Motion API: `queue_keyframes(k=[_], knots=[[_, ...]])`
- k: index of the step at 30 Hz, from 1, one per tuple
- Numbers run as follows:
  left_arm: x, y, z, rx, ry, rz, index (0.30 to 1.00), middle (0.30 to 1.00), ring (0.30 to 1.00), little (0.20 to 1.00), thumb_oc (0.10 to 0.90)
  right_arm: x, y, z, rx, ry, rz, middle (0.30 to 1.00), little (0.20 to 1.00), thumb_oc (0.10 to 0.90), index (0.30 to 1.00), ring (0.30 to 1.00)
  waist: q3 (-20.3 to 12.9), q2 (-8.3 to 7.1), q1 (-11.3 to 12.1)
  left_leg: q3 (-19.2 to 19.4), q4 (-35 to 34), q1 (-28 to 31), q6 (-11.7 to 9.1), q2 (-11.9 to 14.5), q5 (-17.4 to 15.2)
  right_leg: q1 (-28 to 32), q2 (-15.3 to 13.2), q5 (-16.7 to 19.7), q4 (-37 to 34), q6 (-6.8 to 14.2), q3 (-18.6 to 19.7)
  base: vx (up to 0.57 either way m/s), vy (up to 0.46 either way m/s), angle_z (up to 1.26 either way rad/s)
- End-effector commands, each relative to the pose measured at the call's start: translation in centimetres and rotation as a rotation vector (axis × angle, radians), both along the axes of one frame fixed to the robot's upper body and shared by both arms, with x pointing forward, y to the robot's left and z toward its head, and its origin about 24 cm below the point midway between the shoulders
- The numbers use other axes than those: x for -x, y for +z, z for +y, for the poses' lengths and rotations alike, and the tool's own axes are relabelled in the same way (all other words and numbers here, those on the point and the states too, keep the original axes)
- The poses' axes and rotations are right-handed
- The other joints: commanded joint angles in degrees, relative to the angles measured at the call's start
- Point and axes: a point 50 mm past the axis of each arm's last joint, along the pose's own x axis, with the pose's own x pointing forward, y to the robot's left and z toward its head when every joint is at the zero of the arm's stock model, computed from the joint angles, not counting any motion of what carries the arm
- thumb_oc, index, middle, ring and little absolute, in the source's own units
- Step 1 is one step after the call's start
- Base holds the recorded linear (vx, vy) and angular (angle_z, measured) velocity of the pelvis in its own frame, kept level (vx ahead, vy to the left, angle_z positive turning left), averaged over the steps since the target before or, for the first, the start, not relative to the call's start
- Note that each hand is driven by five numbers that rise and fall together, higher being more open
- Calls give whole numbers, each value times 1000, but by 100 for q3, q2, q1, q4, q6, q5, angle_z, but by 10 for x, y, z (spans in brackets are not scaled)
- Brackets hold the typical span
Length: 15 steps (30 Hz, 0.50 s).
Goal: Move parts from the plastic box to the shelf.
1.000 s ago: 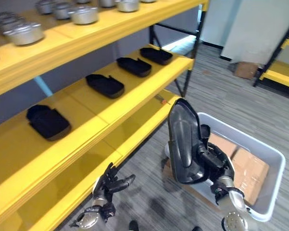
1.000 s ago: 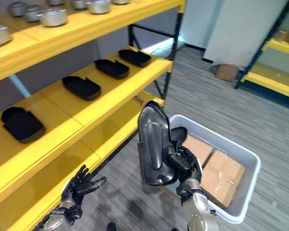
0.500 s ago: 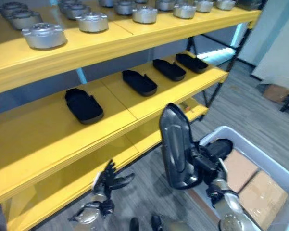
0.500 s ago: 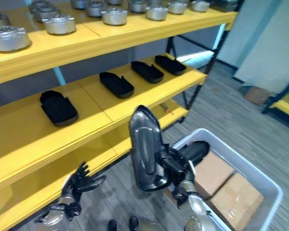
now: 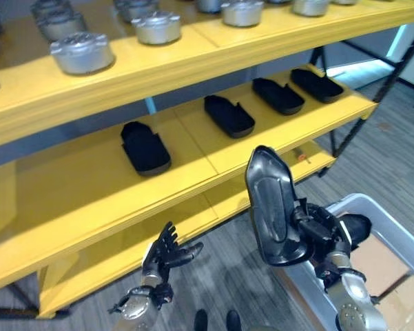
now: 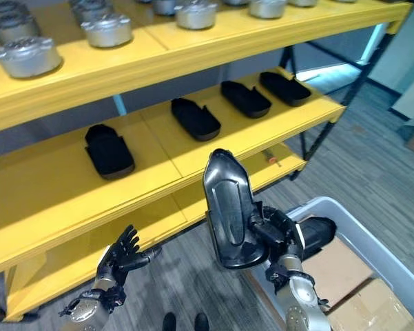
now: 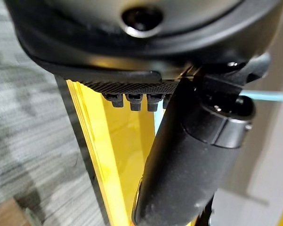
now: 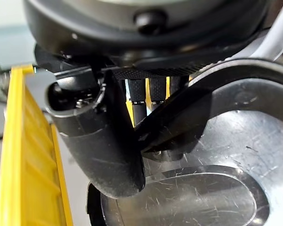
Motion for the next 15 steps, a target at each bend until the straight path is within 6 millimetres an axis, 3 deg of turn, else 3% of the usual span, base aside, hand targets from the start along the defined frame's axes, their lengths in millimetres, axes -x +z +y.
queue_keyframes(k=[1, 2, 3, 4, 5, 6, 7, 8, 10, 12, 13, 14, 15], knots=[[-20, 40, 15, -41, -1, -228, 1000, 1000, 1000, 1000, 900, -21, 70, 11, -18, 43, -403, 300, 300, 400, 300, 300, -51, -298, 67, 792, 874, 231, 244, 118, -1183, 100, -392, 3, -165, 492, -23, 18, 17, 69], [-21, 42, 18, -41, 15, -236, 1000, 1000, 1000, 1000, 900, -17, 70, 12, -35, 39, -412, 300, 300, 400, 300, 300, -18, -444, -5, 1099, 1357, 3, 140, 730, -917, 111, -543, 96, -256, 470, -159, 22, 90, 47], [-23, 43, 17, -31, 12, -240, 1000, 1000, 1000, 1000, 900, -15, 68, 10, -47, 25, -404, 300, 300, 400, 300, 300, -4, -509, -62, 1348, 1356, -5, 151, 1075, -752, 77, -654, 126, -271, 493, -231, -26, 168, 35], [-24, 44, 14, -27, 2, -246, 1000, 1000, 1000, 1000, 900, -15, 66, 12, -64, 25, -396, 300, 300, 400, 300, 300, 41, -511, -43, 1328, 1209, 22, 83, 1293, -665, 94, -712, 123, -354, 556, -286, 19, 234, 73], [-25, 46, 14, -27, 4, -254, 1000, 1000, 1000, 1000, 900, -15, 65, 13, -70, 27, -396, 300, 300, 400, 300, 300, 33, -484, -53, 1261, 836, 78, -58, 1532, -490, 97, -755, 112, -435, 646, -289, 21, 154, 92], [-25, 46, 14, -26, 4, -253, 1000, 1000, 1000, 1000, 900, -15, 65, 13, -70, 28, -396, 300, 300, 400, 300, 300, 34, -481, -55, 1264, 777, 114, -69, 1536, -462, 107, -747, 108, -436, 640, -292, 86, 298, 58], [-24, 46, 15, -35, 1, -255, 1000, 1000, 1000, 1000, 900, -13, 66, 11, -67, 29, -394, 300, 300, 400, 300, 300, -56, -378, -64, 1110, 82, 138, -323, 2017, 21, 69, -849, 82, -442, 768, -210, 124, 348, 10], [-25, 46, 13, -33, -6, -257, 1000, 1000, 1000, 1000, 900, -12, 66, 9, -61, 24, -393, 300, 300, 400, 300, 300, -91, -304, -96, 1100, -218, 152, -431, 2252, 301, 83, -939, 67, -442, 825, -194, 123, 350, -5], [-26, 46, 11, -24, -12, -258, 1000, 1000, 1000, 1000, 900, -10, 67, 7, -56, 18, -394, 300, 300, 400, 300, 300, -106, -227, -135, 1197, -456, 270, -493, 2346, 405, 130, -996, 27, -442, 873, -201, 86, 287, -4], [-27, 44, 8, -24, -31, -256, 1000, 1000, 1000, 1000, 900, -6, 67, 5, -52, 11, -398, 300, 300, 400, 300, 300, -200, -27, -225, 1481, -604, 377, -610, 2327, 249, 187, -1131, 11, -442, 992, -296, 156, 501, -11], [-33, 50, 5, -24, -52, -282, 1000, 1000, 1000, 1000, 900, -9, 68, 7, -63, 9, -402, 300, 300, 400, 300, 300, -231, 6, -186, 1453, -572, 452, -541, 2015, 105, 247, -1386, 169, -392, 1097, -305, 150, 425, -1], [-33, 50, 5, -25, -52, -282, 1000, 1000, 1000, 1000, 900, -9, 68, 7, -64, 9, -402, 300, 300, 400, 300, 300, -220, -9, -185, 1458, -569, 464, -533, 1998, 100, 259, -1404, 168, -394, 1105, -303, 189, 530, -2], [-36, 53, 6, -43, -82, -294, 1000, 1000, 1000, 1000, 900, -9, 71, 9, -65, 26, -416, 300, 300, 400, 300, 300, -194, -63, -182, 1553, -556, 546, -468, 1768, -42, 300, -1643, 285, -273, 1193, -255, 110, 338, 0]])
